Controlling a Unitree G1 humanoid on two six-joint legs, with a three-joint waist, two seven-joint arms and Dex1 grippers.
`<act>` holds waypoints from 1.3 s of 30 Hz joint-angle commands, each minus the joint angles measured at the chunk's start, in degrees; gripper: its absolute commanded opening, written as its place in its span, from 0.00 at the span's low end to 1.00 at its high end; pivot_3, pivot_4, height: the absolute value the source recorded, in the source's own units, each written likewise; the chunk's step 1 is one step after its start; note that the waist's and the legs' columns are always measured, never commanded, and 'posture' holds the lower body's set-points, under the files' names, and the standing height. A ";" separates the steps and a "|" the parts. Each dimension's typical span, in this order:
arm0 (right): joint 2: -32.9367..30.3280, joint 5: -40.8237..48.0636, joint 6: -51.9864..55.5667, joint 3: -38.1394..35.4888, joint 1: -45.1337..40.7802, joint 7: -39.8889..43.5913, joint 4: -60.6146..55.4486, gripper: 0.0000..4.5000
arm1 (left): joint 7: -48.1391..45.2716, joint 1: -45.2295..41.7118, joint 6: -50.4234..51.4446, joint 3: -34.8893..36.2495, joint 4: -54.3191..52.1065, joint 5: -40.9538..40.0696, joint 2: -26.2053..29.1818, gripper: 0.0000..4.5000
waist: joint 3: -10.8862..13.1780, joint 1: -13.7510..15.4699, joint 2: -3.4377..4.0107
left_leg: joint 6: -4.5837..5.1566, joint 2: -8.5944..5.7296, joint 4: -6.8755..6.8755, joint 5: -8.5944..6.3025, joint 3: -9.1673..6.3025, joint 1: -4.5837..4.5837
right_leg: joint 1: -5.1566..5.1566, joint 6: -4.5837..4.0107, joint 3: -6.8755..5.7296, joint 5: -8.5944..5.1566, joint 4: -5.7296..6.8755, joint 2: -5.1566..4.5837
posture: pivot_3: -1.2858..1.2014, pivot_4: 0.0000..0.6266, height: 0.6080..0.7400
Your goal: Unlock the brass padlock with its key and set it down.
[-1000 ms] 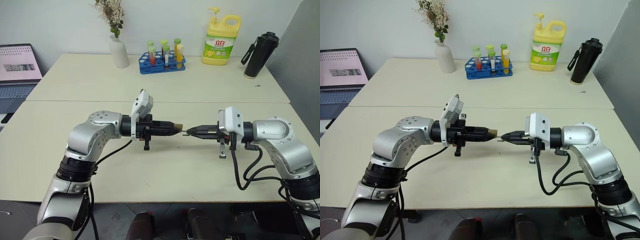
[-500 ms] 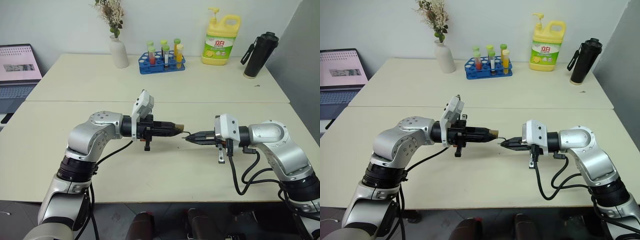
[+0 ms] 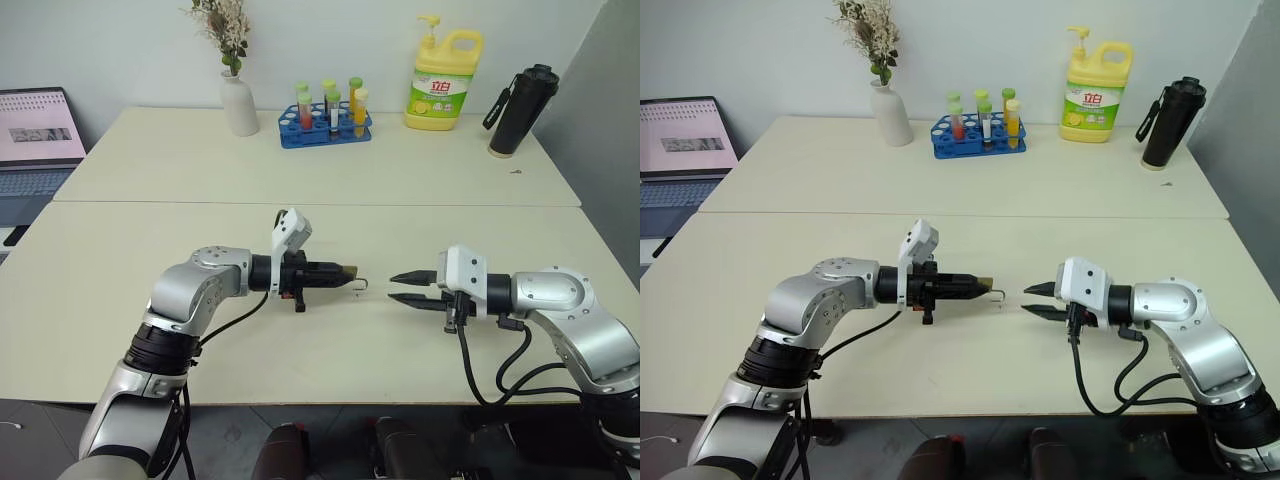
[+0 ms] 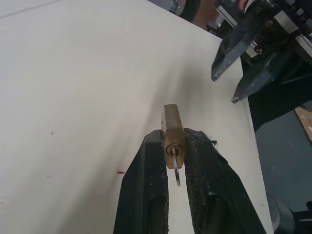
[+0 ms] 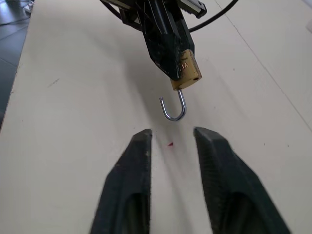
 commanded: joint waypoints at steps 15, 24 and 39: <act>-1.02 4.14 6.30 -2.04 1.45 -2.53 -8.54 1.00 | 3.33 -0.43 -4.33 -3.35 4.59 5.43 -4.96 0.03 | 0.00 0.00 0.00 | 0.00 -0.03 0.01 0.00 0.01 0.01 | 0.01 0.09 0.00 -0.06 -0.01 0.01 | 0.52 0.24 1.00; -0.91 3.25 4.45 -1.74 2.33 -2.41 -7.27 1.00 | 2.39 -2.96 -5.29 -3.10 9.53 6.47 -6.57 0.03 | 0.00 -0.04 0.00 | 0.00 -0.02 0.00 0.00 0.02 0.01 | 0.01 0.10 -0.02 -0.06 -0.01 0.02 | 0.52 0.24 1.00; -0.87 2.05 5.19 -2.36 3.81 -3.43 -6.48 1.00 | -1.04 -4.59 -21.01 0.85 7.21 11.18 -0.20 0.93 | 0.00 -0.04 0.00 | 0.00 -0.01 -0.02 0.00 0.01 0.02 | 0.00 0.10 0.01 -0.06 0.00 0.03 | 0.52 0.24 1.00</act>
